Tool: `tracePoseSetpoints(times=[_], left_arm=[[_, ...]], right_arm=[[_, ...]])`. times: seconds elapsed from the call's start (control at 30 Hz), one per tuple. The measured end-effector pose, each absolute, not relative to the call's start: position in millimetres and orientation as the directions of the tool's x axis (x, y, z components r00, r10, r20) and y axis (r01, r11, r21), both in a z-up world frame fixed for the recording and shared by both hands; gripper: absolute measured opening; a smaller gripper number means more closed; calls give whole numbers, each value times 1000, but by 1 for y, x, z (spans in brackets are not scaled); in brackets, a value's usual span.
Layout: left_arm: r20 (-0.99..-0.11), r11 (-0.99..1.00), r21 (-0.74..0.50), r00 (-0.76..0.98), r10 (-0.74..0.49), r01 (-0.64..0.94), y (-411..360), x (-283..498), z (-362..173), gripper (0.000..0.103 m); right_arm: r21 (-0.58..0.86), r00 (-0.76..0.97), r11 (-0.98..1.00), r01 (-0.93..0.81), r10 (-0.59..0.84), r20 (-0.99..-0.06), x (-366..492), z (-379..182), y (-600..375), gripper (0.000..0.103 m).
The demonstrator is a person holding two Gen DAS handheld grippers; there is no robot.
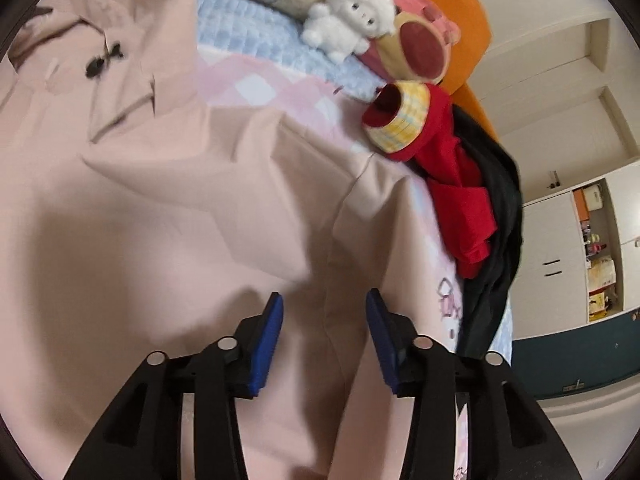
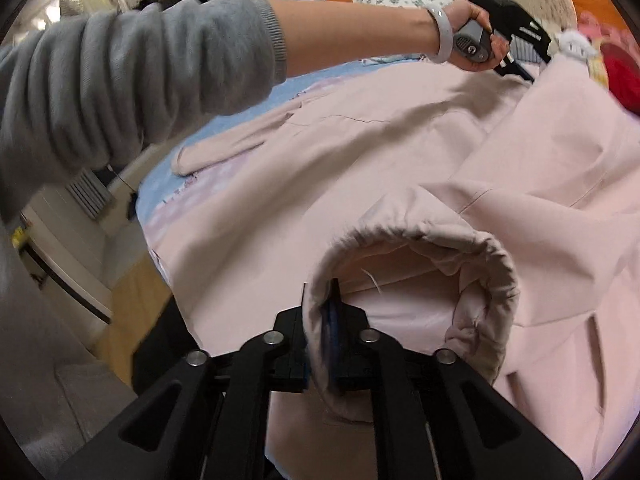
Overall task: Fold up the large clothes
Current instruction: 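Carry the held cuff across the jacket body with the right tool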
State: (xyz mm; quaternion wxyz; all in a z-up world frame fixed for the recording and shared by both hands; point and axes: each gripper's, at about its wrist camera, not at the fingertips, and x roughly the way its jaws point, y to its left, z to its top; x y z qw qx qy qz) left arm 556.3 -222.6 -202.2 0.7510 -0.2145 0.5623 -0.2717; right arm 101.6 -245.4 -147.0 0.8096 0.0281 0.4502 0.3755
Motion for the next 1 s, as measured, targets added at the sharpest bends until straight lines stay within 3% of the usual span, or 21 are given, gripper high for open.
tracePoseSetpoints(times=[0.03, 0.07, 0.1, 0.23, 0.4, 0.5, 0.57, 0.63, 0.73, 0.9, 1.0], left_arm=[[-717, 754, -631, 235, -656, 181, -220, 553, -195, 54], [-705, 748, -633, 250, -663, 199, -219, 549, -187, 62], [-698, 745, -631, 260, -667, 215, -214, 547, -181, 64], [-648, 703, -643, 274, -711, 304, -225, 538, -156, 71], [-725, 757, -576, 235, -647, 308, -249, 536, -166, 71], [-742, 766, -574, 212, -636, 290, -253, 534, -181, 58], [-752, 773, -572, 200, -628, 275, -253, 533, -189, 39], [-752, 772, -583, 191, -631, 255, -251, 532, -195, 23], [-742, 771, -591, 215, -635, 237, -243, 530, -192, 10], [-721, 773, -594, 279, -634, 223, -227, 539, -176, 9], [-732, 786, -586, 289, -617, 195, -222, 546, -183, 9]], right_arm=[[397, 287, 698, -596, 647, -706, 95, -142, -249, 66], [400, 282, 689, -604, 654, -702, 92, -140, -254, 77], [392, 305, 683, -616, 666, -681, 80, -128, -266, 82], [416, 352, 723, -552, 654, -670, 66, -113, -308, 81], [365, 475, 842, -398, 530, -703, 76, -119, -340, 82], [260, 507, 874, -410, 455, -732, 79, -133, -319, 73], [229, 500, 884, -408, 426, -754, 86, -144, -307, 53], [292, 473, 874, -389, 461, -750, 98, -156, -300, 13], [285, 473, 869, -404, 465, -748, 102, -159, -294, 10], [112, 488, 819, -562, 438, -755, 64, -129, -279, 10], [96, 464, 817, -569, 415, -782, 59, -141, -276, 10]])
